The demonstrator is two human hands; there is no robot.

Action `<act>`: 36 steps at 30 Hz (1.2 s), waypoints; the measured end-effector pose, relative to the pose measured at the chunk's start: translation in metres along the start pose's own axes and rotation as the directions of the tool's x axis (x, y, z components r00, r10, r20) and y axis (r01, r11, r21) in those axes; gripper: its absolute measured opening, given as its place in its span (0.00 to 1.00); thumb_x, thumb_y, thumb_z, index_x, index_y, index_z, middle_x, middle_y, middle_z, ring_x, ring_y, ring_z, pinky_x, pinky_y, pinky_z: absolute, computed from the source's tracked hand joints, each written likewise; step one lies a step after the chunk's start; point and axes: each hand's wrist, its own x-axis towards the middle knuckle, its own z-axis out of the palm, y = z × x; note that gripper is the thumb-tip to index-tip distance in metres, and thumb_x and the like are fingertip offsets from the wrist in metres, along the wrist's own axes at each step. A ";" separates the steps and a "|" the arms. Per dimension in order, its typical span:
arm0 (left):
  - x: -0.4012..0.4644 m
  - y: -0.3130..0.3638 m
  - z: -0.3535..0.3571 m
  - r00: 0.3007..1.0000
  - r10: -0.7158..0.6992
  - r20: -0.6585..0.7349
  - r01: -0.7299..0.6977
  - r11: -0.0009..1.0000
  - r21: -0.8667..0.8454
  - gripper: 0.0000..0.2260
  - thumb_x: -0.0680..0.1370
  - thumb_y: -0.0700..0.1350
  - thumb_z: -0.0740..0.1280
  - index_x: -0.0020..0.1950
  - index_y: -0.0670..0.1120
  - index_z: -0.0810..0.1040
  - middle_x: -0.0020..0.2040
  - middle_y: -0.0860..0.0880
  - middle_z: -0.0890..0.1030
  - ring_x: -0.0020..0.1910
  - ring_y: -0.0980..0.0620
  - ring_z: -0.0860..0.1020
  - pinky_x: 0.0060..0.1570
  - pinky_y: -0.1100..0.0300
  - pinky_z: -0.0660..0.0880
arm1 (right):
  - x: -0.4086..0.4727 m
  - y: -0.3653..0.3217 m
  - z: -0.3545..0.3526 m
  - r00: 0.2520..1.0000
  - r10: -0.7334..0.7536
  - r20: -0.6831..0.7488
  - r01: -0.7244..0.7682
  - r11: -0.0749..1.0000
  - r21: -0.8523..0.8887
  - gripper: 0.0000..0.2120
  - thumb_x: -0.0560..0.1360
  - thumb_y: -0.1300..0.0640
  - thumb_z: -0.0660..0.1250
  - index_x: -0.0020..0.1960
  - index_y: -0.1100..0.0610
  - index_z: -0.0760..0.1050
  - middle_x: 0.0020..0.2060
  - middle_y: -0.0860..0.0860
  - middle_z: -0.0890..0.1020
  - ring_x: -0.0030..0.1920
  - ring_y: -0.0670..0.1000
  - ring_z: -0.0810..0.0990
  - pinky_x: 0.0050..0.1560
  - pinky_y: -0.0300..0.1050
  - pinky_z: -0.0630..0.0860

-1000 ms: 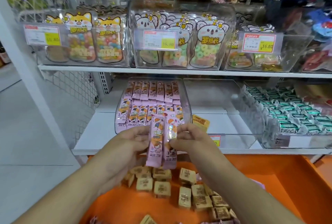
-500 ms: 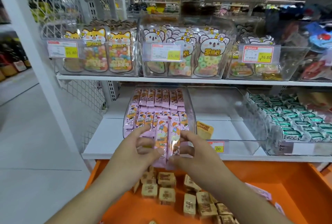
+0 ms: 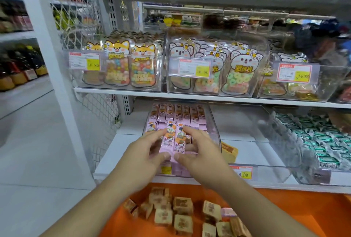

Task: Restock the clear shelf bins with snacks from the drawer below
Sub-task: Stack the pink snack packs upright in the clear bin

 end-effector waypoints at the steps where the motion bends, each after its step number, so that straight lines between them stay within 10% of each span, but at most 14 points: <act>1: 0.003 -0.002 -0.002 0.999 0.026 -0.027 -0.023 0.996 0.091 0.28 0.78 0.46 0.75 0.76 0.63 0.72 0.67 0.68 0.75 0.64 0.67 0.75 0.69 0.62 0.71 | 0.009 0.000 0.003 1.000 0.001 0.005 -0.001 1.000 -0.028 0.36 0.77 0.56 0.76 0.79 0.42 0.65 0.65 0.46 0.70 0.50 0.39 0.78 0.47 0.28 0.75; 5: 0.020 -0.018 -0.008 0.989 0.119 -0.086 -0.087 0.947 0.308 0.27 0.79 0.53 0.72 0.77 0.63 0.70 0.68 0.59 0.77 0.67 0.55 0.73 0.69 0.57 0.70 | 0.038 0.006 0.011 0.999 -0.048 0.016 0.050 0.990 -0.135 0.35 0.75 0.52 0.78 0.79 0.45 0.67 0.62 0.48 0.73 0.50 0.42 0.77 0.55 0.37 0.76; 8: 0.032 -0.032 -0.010 0.991 0.086 -0.099 -0.032 0.892 0.451 0.26 0.80 0.59 0.69 0.77 0.65 0.69 0.75 0.54 0.72 0.77 0.49 0.64 0.75 0.51 0.60 | 0.050 0.012 0.013 0.995 -0.093 0.045 0.103 0.935 -0.338 0.33 0.77 0.44 0.75 0.79 0.43 0.67 0.71 0.43 0.73 0.69 0.44 0.71 0.69 0.42 0.68; 14: 0.035 -0.047 -0.003 0.993 0.111 -0.034 -0.075 0.832 0.550 0.26 0.80 0.61 0.67 0.78 0.61 0.68 0.79 0.58 0.67 0.80 0.56 0.56 0.76 0.51 0.50 | 0.062 0.033 0.023 0.980 -0.154 0.126 0.198 0.815 -0.545 0.33 0.78 0.36 0.69 0.79 0.46 0.66 0.70 0.44 0.75 0.73 0.50 0.62 0.76 0.54 0.64; 22: 0.033 -0.055 -0.003 0.984 0.170 -0.043 -0.118 0.823 0.555 0.25 0.78 0.60 0.71 0.74 0.59 0.72 0.71 0.62 0.71 0.72 0.57 0.64 0.71 0.56 0.64 | 0.059 0.033 0.034 0.984 -0.178 0.031 0.172 0.872 -0.458 0.16 0.80 0.47 0.71 0.64 0.47 0.72 0.59 0.42 0.73 0.59 0.47 0.73 0.63 0.51 0.75; 36: 0.021 -0.041 0.002 0.976 0.191 -0.101 -0.122 0.872 0.474 0.21 0.81 0.55 0.69 0.74 0.57 0.75 0.75 0.58 0.69 0.76 0.55 0.65 0.76 0.50 0.66 | 0.038 0.026 0.021 0.969 -0.231 0.084 0.243 0.843 -0.480 0.23 0.82 0.48 0.68 0.76 0.45 0.70 0.72 0.41 0.72 0.72 0.41 0.66 0.69 0.34 0.59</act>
